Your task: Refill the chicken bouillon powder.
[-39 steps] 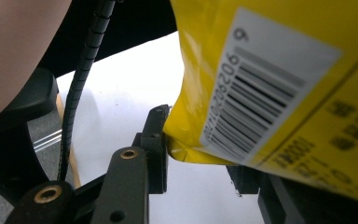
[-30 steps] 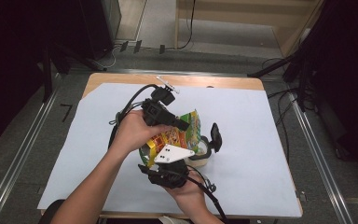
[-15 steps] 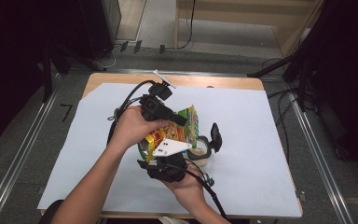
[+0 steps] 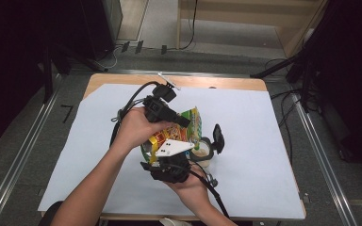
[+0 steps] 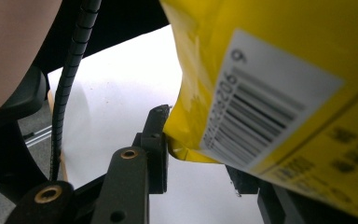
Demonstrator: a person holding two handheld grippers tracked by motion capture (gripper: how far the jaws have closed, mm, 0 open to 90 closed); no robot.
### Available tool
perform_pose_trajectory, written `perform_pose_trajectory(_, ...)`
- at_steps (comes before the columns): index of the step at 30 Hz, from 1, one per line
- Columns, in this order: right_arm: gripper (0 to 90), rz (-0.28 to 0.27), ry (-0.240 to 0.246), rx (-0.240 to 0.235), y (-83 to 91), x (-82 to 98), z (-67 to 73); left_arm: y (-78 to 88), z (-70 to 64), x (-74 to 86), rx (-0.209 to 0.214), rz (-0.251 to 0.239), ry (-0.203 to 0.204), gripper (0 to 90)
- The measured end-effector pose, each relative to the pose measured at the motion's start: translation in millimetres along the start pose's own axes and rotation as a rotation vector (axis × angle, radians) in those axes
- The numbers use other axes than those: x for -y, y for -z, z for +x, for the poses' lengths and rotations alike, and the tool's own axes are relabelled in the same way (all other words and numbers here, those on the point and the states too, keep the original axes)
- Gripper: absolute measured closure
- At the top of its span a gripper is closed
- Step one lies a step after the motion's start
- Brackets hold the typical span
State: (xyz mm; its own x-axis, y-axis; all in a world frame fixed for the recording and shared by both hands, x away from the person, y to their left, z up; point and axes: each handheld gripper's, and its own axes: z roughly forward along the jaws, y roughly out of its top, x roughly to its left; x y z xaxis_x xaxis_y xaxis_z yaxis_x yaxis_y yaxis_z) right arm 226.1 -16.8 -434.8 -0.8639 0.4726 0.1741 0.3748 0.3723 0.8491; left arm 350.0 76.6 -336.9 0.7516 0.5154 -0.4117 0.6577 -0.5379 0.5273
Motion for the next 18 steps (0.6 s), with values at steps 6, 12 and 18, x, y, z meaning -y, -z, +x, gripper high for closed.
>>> perform_pose_trajectory(6,65.6,0.004,-0.007,-0.005,1.6,-1.0,0.5,-0.3,1.3,-1.1,0.021,0.005,0.014,80.9)
perform_pose_trajectory(12,65.7,-0.005,-0.004,-0.008,3.4,-1.7,2.7,0.3,-0.4,-1.3,0.019,0.012,0.008,80.6)
perform_pose_trajectory(18,65.9,0.000,-0.007,-0.017,4.0,-1.6,4.7,-0.9,2.1,-1.3,0.030,0.029,0.019,80.0)
